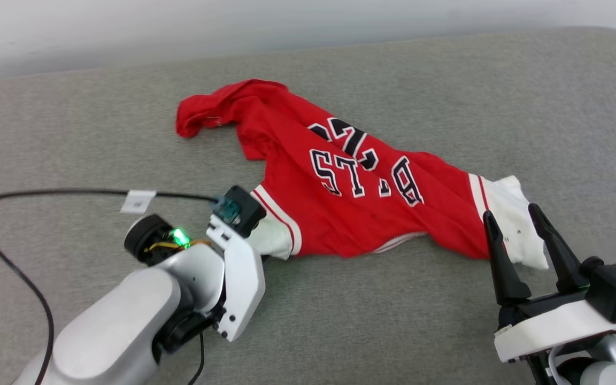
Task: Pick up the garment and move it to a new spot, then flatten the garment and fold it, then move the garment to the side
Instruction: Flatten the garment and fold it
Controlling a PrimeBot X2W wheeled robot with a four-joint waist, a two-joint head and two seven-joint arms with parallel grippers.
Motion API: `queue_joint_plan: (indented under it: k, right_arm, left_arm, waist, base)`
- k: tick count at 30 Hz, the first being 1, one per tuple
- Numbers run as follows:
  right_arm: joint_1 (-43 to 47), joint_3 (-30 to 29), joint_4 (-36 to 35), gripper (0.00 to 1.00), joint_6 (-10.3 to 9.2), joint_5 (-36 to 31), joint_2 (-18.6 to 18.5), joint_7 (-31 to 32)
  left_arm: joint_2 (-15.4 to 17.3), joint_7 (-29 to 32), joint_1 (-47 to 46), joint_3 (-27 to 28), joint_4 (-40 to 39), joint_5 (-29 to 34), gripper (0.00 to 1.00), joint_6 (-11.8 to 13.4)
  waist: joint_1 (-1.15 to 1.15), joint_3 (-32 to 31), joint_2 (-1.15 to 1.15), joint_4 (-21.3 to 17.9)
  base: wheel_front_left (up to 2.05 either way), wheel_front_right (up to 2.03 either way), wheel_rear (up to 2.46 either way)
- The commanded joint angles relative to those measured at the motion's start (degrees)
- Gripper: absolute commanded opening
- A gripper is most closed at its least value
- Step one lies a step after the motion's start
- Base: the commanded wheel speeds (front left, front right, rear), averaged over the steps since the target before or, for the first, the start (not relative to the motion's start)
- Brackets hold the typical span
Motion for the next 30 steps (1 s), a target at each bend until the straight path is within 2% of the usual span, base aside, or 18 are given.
queue_joint_plan:
  k: [1, 8, 11, 16, 17, 18, 19, 23, 30]
  right_arm:
    - [0.34, -0.23, -0.43, 1.00, -0.04, -0.58, 0.10, 0.43]
    - [1.42, -1.07, -1.91, 1.00, -0.04, -1.61, 0.10, 2.48]
    - [1.91, -1.18, -2.38, 1.00, -0.04, -1.61, 0.09, 3.11]
    - [2.78, -1.59, -3.37, 1.00, -0.03, -1.77, 0.10, 4.08]
    - [2.90, -1.58, -3.52, 1.00, -0.04, -1.75, 0.10, 4.30]
    - [3.13, -1.71, -3.52, 1.00, -0.04, -1.78, 0.10, 4.45]
    - [3.40, -1.80, -3.58, 1.00, -0.04, -1.80, 0.10, 4.46]
    - [3.97, -2.08, -3.50, 1.00, -0.04, -1.16, 0.10, 4.76]
    - [5.15, -2.06, -3.70, 1.00, -0.04, -1.36, 0.10, 5.39]
  left_arm:
    - [0.76, -0.77, 2.25, 0.59, -1.74, -0.62, 0.00, 1.03]
    - [2.27, -5.86, 14.07, 5.29, -7.15, -8.15, 0.00, 6.91]
    - [2.16, -8.55, 20.22, 7.12, -6.22, -11.44, 0.00, 9.58]
    - [0.97, -12.19, 27.47, 9.86, -3.23, -16.35, 0.00, 12.10]
    - [1.13, -12.45, 28.28, 10.05, -2.44, -16.64, 0.11, 12.39]
    - [0.74, -13.02, 29.01, 10.50, -1.93, -17.50, 0.36, 12.53]
    - [0.44, -13.89, 29.34, 11.04, -1.55, -17.67, 1.00, 12.61]
    - [-0.16, -16.36, 29.36, 12.11, -0.61, -17.33, 1.00, 13.01]
    - [1.35, -21.83, 27.54, 15.21, -2.12, -14.47, 1.00, 15.25]
  waist:
    - [0.00, -1.28, 0.00, 2.00]
    - [0.00, -3.12, 0.00, 6.28]
    - [0.00, -3.90, 0.00, 7.12]
    - [0.00, -4.87, 0.00, 8.14]
    - [0.00, -4.97, 0.00, 8.19]
    - [0.00, -5.15, 0.00, 8.32]
    - [0.00, -5.39, 0.00, 8.46]
    - [0.00, -6.55, 0.00, 8.85]
    - [0.00, -9.53, 0.00, 8.73]
  base:
    - [0.00, 0.00, 0.00]
    - [0.00, 0.00, 0.00]
    - [0.00, 0.00, 0.00]
    - [0.00, 0.00, 0.00]
    - [0.00, 0.00, 0.00]
    - [0.00, 0.00, 0.00]
    - [0.00, 0.00, 0.00]
    - [0.00, 0.00, 0.00]
    - [0.00, 0.00, 0.00]
